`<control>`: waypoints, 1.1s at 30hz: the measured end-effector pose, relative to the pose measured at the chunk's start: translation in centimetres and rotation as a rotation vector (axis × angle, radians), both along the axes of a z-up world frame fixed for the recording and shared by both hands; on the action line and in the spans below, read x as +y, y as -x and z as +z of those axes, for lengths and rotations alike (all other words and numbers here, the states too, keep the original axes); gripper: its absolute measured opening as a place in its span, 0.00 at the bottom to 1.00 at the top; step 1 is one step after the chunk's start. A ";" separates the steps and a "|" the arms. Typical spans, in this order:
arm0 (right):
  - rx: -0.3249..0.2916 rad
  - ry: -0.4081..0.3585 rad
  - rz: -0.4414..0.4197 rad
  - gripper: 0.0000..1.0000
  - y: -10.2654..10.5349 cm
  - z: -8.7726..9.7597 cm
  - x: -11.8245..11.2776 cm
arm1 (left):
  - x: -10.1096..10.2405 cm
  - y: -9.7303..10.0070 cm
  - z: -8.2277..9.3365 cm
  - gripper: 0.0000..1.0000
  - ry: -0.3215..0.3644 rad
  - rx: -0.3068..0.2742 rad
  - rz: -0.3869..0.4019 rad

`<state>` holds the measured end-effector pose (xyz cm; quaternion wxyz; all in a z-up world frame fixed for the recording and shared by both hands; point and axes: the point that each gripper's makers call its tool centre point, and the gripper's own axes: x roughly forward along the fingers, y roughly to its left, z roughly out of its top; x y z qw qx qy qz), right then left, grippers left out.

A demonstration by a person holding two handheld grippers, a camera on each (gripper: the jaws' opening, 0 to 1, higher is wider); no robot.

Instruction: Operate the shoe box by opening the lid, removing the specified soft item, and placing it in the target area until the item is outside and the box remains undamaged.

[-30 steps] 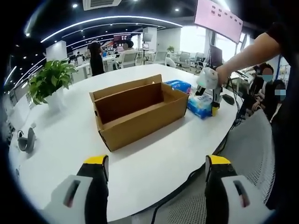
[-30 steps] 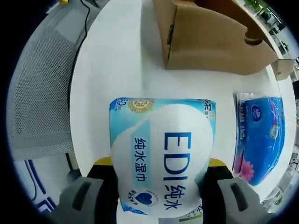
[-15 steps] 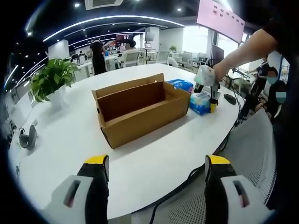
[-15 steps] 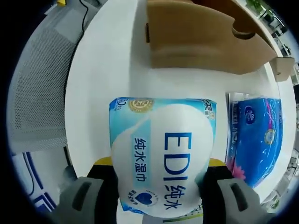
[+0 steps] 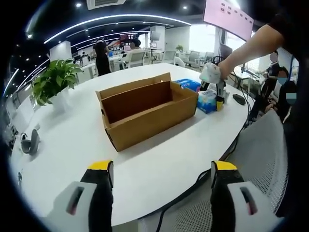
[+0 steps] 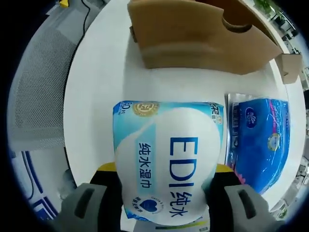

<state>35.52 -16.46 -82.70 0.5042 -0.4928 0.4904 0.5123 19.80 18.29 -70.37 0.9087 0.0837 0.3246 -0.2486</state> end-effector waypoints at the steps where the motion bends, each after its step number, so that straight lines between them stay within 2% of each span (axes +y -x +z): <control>1: 0.000 0.002 0.003 0.70 0.0 0.0 0.0 | 0.0 -0.1 0.1 0.83 0.000 -0.002 0.000; 9: -0.006 0.025 0.003 0.70 0.0 0.0 -0.1 | 0.5 0.0 0.3 0.83 -0.008 -0.019 0.006; 15: -0.020 0.000 -0.009 0.68 -0.3 0.5 0.4 | 0.5 -0.3 0.3 0.83 -0.007 -0.016 0.006; 19: -0.049 -0.009 -0.031 0.65 -0.4 1.6 0.8 | 0.5 -1.0 0.8 0.83 -0.003 -0.032 -0.004; 21: -0.089 -0.019 -0.053 0.65 -0.7 2.2 0.8 | 0.5 -1.4 1.1 0.83 -0.003 -0.042 -0.007; 23: -0.125 -0.052 -0.073 0.65 -0.9 3.0 1.2 | 0.5 -1.8 1.4 0.83 0.001 -0.049 -0.007; 24: -0.136 -0.093 -0.090 0.64 -0.8 3.5 1.7 | 0.5 -1.9 1.6 0.83 0.004 -0.056 -0.008; 27: -0.159 -0.121 -0.117 0.61 -0.7 4.6 1.7 | 0.2 -2.1 1.7 0.83 0.005 -0.061 -0.016; 33: -0.191 -0.160 -0.164 0.62 0.1 6.2 1.5 | -0.2 -2.2 1.8 0.83 0.020 -0.053 -0.031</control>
